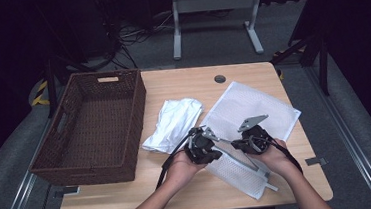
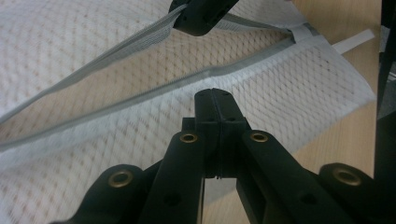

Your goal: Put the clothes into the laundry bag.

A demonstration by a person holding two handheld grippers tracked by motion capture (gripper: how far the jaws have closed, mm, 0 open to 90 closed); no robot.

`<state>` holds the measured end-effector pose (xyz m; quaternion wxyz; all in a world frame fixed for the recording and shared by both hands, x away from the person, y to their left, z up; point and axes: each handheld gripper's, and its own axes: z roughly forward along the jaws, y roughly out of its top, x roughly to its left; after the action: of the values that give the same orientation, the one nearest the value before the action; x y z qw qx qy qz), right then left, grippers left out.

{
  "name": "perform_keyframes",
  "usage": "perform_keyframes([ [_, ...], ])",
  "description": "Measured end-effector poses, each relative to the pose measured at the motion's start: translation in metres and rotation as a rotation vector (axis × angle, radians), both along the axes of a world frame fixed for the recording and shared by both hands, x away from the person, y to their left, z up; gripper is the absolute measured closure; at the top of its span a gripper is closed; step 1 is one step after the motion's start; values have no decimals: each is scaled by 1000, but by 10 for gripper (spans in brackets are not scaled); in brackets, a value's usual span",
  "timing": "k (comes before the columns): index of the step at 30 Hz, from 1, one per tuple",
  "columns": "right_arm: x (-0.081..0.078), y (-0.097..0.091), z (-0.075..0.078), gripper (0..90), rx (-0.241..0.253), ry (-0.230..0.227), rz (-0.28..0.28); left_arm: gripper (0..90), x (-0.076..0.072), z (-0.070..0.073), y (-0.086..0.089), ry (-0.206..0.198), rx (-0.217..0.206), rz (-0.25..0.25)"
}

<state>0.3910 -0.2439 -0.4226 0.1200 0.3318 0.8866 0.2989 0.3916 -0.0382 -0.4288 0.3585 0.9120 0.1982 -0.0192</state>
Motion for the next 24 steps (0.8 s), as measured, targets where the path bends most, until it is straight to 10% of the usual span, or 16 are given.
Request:
perform_keyframes([
  [16,-3,1,18,880,36,-24,3,900,9,-24,-10,-19,95,8],
  [24,-2,-7,52,880,77,-80,-28,900,9,-24,-9,-23,98,7],
])
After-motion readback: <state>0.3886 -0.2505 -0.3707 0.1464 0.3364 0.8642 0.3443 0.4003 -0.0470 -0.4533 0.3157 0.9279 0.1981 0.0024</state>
